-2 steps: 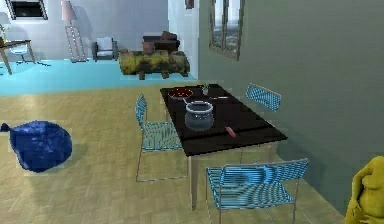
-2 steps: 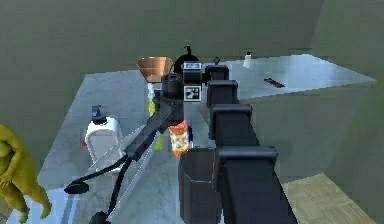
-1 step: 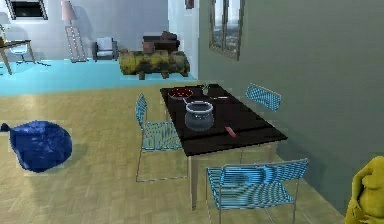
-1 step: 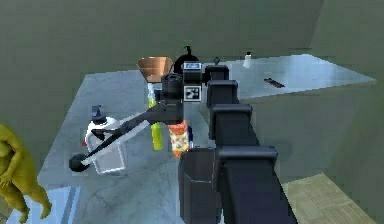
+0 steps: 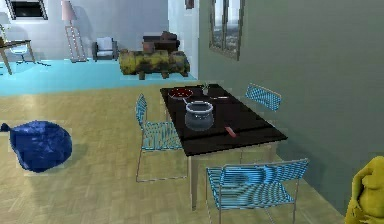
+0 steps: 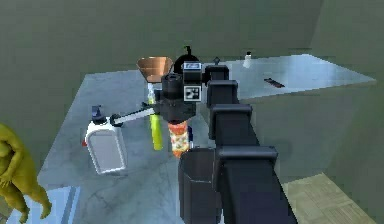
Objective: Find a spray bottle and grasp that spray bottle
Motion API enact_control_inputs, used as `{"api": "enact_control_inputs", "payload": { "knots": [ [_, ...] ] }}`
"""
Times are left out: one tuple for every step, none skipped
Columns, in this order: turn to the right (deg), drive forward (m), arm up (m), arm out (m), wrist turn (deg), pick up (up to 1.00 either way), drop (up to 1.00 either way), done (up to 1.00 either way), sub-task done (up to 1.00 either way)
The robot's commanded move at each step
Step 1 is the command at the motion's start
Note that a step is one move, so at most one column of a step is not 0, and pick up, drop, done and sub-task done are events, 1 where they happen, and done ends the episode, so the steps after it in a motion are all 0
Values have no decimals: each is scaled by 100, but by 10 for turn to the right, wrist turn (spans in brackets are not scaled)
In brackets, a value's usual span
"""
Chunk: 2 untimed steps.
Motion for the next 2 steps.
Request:
{"api": "enact_control_inputs", "payload": {
  "knots": [
    [0,0,0,0,150,0,0,0,0],
    [0,0,0,0,0,100,0,0,0]
  ]
}}
